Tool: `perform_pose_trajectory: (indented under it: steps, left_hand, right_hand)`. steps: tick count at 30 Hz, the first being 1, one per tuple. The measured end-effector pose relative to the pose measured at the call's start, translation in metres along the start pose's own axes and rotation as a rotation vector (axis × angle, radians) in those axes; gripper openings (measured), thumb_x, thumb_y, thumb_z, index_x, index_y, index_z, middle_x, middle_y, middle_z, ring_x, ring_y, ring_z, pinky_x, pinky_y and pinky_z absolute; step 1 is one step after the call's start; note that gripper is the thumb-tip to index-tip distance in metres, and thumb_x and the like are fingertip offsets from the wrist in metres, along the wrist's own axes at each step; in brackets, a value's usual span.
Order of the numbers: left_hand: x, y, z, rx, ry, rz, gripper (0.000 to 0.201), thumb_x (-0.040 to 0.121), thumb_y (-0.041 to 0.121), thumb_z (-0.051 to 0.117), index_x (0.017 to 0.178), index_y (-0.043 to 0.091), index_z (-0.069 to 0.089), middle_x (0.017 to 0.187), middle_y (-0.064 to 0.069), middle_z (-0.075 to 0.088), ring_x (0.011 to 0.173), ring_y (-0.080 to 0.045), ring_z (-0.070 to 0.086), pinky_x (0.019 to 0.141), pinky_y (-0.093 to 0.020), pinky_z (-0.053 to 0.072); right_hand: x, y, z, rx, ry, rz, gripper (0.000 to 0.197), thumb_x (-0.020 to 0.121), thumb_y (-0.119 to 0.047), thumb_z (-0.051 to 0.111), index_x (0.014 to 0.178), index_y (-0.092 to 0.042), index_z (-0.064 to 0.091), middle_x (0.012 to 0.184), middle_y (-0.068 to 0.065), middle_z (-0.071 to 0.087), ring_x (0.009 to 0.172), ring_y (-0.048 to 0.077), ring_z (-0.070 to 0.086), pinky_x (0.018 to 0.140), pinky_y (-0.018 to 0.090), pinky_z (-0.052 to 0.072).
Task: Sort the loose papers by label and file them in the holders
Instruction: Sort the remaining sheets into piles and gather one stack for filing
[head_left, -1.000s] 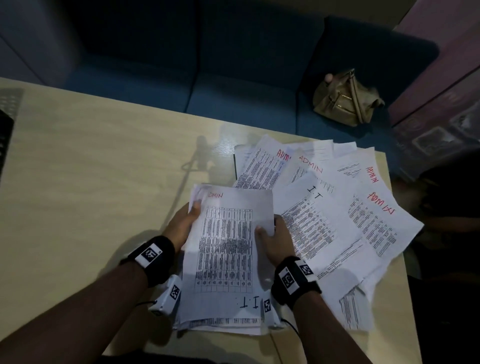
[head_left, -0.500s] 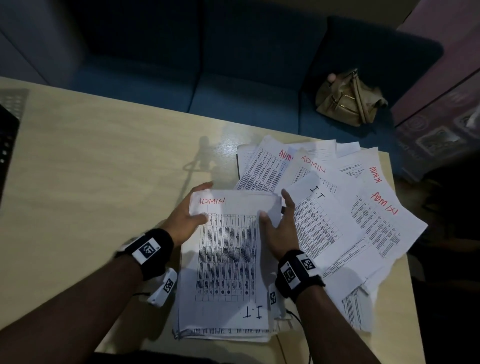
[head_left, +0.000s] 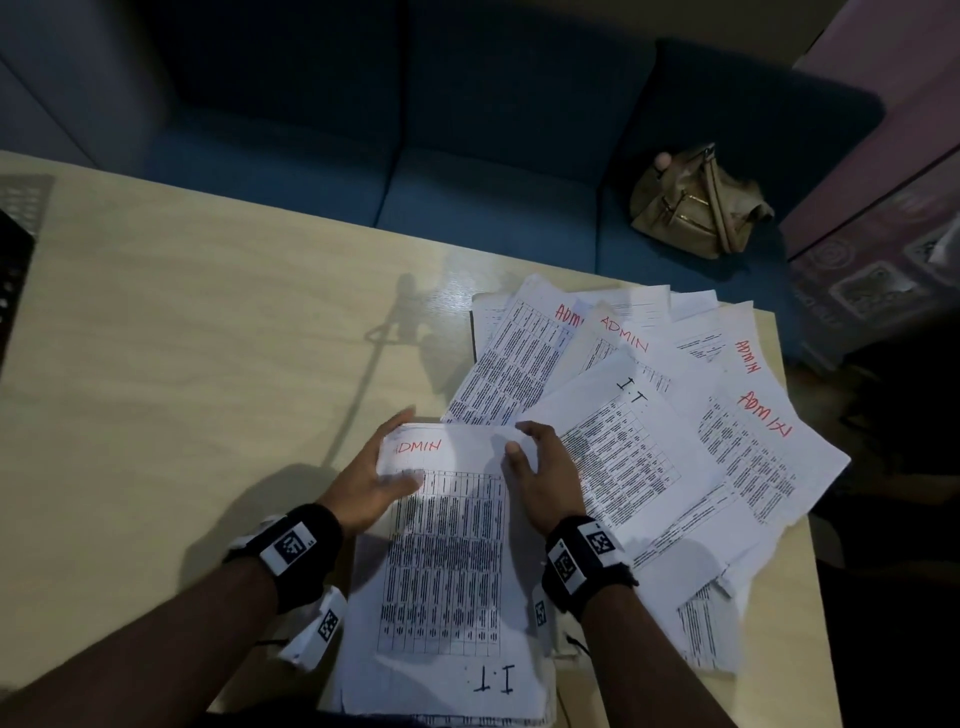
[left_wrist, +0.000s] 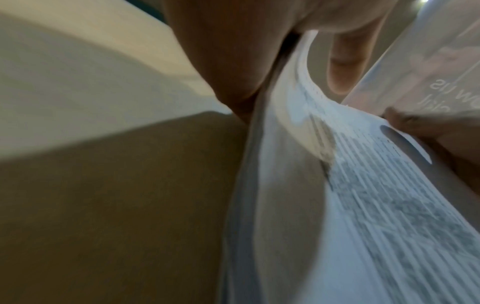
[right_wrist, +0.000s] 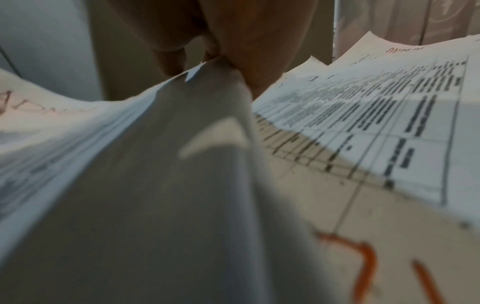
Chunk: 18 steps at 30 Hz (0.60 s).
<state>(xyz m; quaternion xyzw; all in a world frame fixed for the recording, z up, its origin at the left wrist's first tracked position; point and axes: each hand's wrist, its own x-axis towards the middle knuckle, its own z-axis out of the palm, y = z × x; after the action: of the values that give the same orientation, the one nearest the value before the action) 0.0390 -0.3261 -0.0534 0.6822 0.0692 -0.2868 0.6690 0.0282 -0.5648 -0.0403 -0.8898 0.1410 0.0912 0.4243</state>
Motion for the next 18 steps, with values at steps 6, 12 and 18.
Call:
perform_pose_trajectory:
  steps: [6, 12, 18]
  left_hand:
    - [0.001, -0.014, -0.003, 0.258, 0.132, -0.096, 0.044, 0.091, 0.015, 0.064, 0.133, 0.010, 0.051, 0.119, -0.007, 0.065, 0.112, -0.029, 0.060, 0.091, -0.034, 0.047]
    - [0.009, 0.003, -0.008, 0.396, 0.110, -0.105, 0.041, 0.096, 0.018, 0.057, 0.136, 0.016, 0.050, 0.119, -0.002, 0.063, 0.103, -0.021, 0.058, 0.079, -0.029, 0.044]
    - [0.011, 0.006, -0.011, 0.438, 0.085, -0.106, 0.039, 0.095, 0.018, 0.057, 0.134, 0.017, 0.053, 0.112, -0.001, 0.064, 0.107, -0.025, 0.058, 0.077, -0.028, 0.043]
  right_hand:
    - [0.007, 0.023, -0.043, -0.262, 0.480, 0.384, 0.048, 0.083, -0.040, 0.065, 0.127, -0.026, 0.051, 0.136, 0.010, 0.042, 0.125, 0.031, 0.041, 0.107, 0.049, 0.032]
    - [-0.011, 0.065, -0.071, 0.056, 0.628, 0.844, 0.090, 0.071, -0.031, 0.081, 0.140, -0.011, 0.027, 0.141, 0.024, 0.031, 0.128, 0.043, 0.036, 0.104, 0.052, 0.036]
    - [-0.014, 0.079, -0.086, 0.235, 0.653, 0.817, 0.069, 0.077, -0.002, 0.067, 0.137, -0.013, 0.034, 0.139, 0.021, 0.026, 0.112, 0.039, 0.052, 0.095, 0.045, 0.049]
